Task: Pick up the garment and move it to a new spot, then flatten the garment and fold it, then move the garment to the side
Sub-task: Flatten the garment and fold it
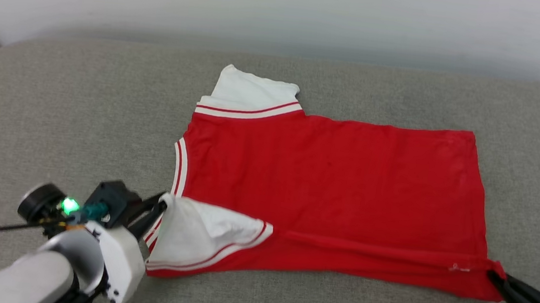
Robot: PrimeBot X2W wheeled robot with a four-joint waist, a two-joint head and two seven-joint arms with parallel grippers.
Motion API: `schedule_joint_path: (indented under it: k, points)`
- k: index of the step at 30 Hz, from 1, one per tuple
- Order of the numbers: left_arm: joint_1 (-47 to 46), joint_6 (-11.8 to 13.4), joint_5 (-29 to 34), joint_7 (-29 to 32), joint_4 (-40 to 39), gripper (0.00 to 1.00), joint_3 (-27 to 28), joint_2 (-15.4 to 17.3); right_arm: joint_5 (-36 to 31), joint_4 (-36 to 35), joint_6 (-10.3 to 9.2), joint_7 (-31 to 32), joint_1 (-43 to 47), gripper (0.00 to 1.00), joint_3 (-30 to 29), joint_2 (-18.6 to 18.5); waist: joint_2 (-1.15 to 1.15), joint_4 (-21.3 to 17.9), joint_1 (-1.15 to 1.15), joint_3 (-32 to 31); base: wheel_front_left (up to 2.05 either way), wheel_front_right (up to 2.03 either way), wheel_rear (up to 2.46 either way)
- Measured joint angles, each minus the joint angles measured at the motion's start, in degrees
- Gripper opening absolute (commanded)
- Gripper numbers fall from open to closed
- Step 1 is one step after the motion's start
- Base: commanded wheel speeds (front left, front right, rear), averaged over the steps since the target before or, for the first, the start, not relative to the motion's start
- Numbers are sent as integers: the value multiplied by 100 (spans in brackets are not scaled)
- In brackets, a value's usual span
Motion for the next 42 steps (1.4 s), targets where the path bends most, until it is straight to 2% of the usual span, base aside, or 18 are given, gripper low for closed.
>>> schedule_joint_path:
  k: [4,15,19,28,29,30,31,37,42]
  points:
    - [-508,-271,91,59,370,0,48,-138,-22,9,0,46,-282,0,42,16,0,-60,0,220,0,0,0]
    - [-1400,-787,265,257,1461,0,-11,-509,-46,475,0,294,-1304,0,533,54,0,-245,1,962,0,0,0]
    - [-1523,-903,312,259,1811,0,-64,-583,-67,730,0,332,-1546,0,726,93,0,-275,1,1147,0,0,0]
    - [-1673,-1172,298,55,2628,0,-245,-1016,-33,1330,0,167,-1887,0,1145,141,0,-241,1,1267,0,0,0]
    - [-1672,-1180,221,41,2716,33,-233,-1065,-15,1362,0,135,-1894,13,1155,154,0,-237,1,1234,0,0,0]
    - [-1672,-1193,187,4,2788,100,-234,-1091,2,1392,0,94,-1898,45,1162,165,0,-234,1,1196,0,0,0]
    - [-1672,-1192,201,-52,2844,100,-237,-1101,-2,1413,0,44,-1898,100,1165,166,0,-231,1,1153,0,0,0]
    - [-1706,-1195,163,-140,2849,100,-190,-1093,-122,1233,0,-324,-1733,100,960,146,0,-160,1,783,0,0,0]
    - [-1930,-1227,-31,626,2449,100,-190,-813,-157,987,-1,-363,-1379,100,704,157,0,-66,0,483,0,0,0]
